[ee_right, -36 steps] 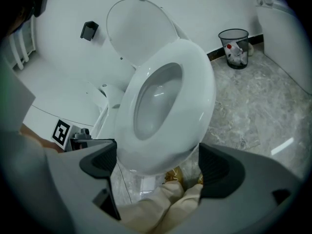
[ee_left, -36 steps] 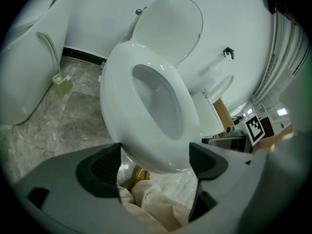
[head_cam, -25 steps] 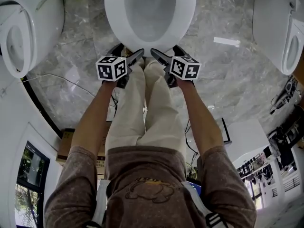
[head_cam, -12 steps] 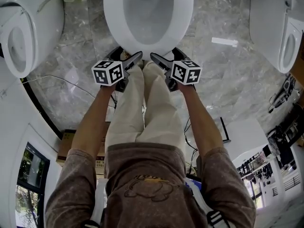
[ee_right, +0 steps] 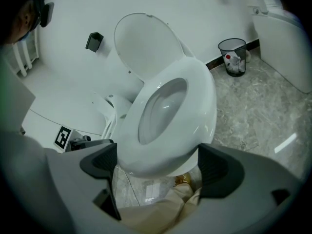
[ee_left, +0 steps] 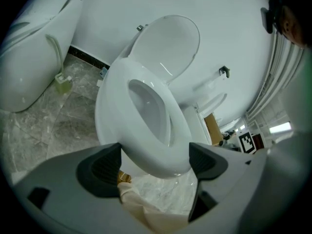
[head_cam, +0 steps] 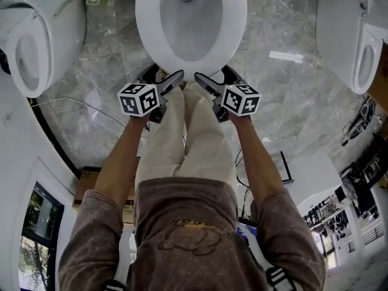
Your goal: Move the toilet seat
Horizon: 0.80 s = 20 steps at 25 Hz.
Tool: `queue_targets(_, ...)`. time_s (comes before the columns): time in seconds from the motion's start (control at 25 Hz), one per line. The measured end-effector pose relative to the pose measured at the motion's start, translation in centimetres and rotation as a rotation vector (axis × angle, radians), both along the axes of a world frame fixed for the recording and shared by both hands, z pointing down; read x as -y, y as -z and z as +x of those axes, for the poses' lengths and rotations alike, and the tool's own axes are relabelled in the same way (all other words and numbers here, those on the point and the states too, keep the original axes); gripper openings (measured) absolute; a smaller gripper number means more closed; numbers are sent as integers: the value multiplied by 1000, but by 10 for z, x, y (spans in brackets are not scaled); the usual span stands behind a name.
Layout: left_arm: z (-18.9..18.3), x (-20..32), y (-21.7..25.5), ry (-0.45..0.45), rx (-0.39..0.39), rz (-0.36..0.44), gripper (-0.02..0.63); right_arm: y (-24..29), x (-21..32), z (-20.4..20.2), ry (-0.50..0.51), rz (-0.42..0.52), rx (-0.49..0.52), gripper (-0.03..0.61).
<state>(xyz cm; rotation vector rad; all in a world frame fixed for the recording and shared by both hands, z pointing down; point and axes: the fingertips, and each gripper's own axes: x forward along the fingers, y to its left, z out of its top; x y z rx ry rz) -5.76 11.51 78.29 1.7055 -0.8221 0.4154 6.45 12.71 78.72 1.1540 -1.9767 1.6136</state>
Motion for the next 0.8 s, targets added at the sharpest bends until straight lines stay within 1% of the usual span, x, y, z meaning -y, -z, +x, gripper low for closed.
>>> queue_targets(0.2,1,5,24,8,-16,8,428,25,4,2,-9,19,18,525)
queue_targets(0.48,-1,17,59,23,-16,44,428,61,15,1,22,33,33,523)
queue_targets(0.8,-1,32,94,27,-23,62,428,97,31,2,-25,56,50,521)
